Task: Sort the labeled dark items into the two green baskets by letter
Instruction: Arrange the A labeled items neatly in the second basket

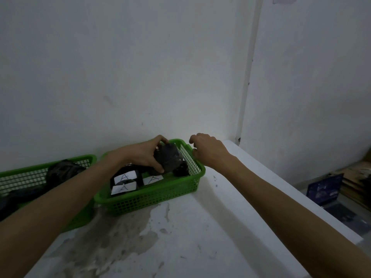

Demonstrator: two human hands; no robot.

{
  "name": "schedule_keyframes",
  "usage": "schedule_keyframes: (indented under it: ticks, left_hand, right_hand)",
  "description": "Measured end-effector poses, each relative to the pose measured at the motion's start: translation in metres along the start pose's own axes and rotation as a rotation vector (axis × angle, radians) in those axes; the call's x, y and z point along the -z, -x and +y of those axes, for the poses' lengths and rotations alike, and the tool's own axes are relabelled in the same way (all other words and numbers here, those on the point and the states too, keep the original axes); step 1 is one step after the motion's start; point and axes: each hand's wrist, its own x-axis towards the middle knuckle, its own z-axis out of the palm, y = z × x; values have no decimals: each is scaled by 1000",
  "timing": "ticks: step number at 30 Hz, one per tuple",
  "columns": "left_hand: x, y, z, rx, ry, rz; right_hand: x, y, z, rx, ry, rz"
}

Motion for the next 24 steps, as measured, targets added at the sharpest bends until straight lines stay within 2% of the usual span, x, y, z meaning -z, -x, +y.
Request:
schedule_keyframes:
  ticks: [4, 7, 11, 14, 16, 20, 24]
  left_hand:
    - [26, 40, 11, 23, 247, -32]
    - [40, 66, 9, 17, 312, -96]
    - [48, 88, 6, -6, 446, -167]
    - [50, 96, 2, -13, 562, -167]
    - [50, 97, -2, -6, 603, -84]
    - [52, 99, -6, -3, 531, 94]
    - [50, 101, -4, -22, 438, 132]
  right_hand:
    - [16, 9, -30, 196, -78, 28]
    - [28, 17, -46, 338, -96, 73]
    - [41, 18, -62, 420, -153, 29]
    - [50, 14, -67, 364, -310, -79]
    - [58, 11, -68, 294, -420, -144]
    - [64, 5, -69, 155, -690, -252]
    - [61, 4, -67, 62, -847, -306]
